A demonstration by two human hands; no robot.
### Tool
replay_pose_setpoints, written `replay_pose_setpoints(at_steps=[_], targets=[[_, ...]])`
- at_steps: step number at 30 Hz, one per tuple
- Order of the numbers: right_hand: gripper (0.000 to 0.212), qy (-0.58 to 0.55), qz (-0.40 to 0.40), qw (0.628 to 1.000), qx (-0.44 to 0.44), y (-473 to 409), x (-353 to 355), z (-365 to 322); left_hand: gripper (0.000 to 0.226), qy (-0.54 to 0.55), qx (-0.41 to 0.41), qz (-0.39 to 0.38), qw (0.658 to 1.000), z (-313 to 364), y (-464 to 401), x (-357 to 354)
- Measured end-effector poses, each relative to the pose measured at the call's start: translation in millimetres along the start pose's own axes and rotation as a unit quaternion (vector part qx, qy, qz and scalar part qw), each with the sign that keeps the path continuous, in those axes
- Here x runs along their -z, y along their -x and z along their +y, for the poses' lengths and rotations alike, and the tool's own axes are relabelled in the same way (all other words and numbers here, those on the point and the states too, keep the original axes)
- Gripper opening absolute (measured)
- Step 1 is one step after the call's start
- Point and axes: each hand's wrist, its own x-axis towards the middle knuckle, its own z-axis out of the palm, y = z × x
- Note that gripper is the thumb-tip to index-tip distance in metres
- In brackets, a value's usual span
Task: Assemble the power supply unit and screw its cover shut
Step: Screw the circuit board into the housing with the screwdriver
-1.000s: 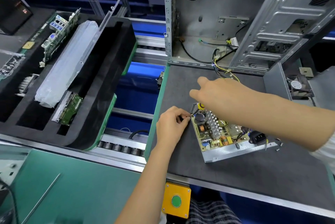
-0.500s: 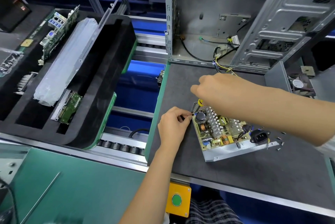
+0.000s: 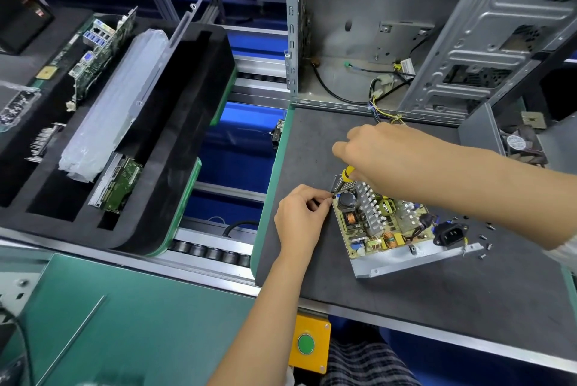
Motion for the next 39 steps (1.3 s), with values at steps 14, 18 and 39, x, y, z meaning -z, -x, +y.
replay_pose_setpoints(at_steps=[14, 18, 39], targets=[[0.015, -0.002, 0.008, 1.000, 0.007, -1.3, -2.5, 0.6, 0.008, 0.021, -0.010, 0.005, 1.000, -1.6, 1.3, -1.1], [0.014, 0.001, 0.008, 1.000, 0.008, -2.1, -3.7, 1.3, 0.008, 0.020, -0.012, 0.007, 1.000, -1.7, 1.0, -1.8], [0.015, 0.008, 0.013, 1.000, 0.009, -1.5, -8.3, -1.5, 0.007, 0.023, -0.023, 0.010, 0.999, -2.4, 1.9, -2.0]])
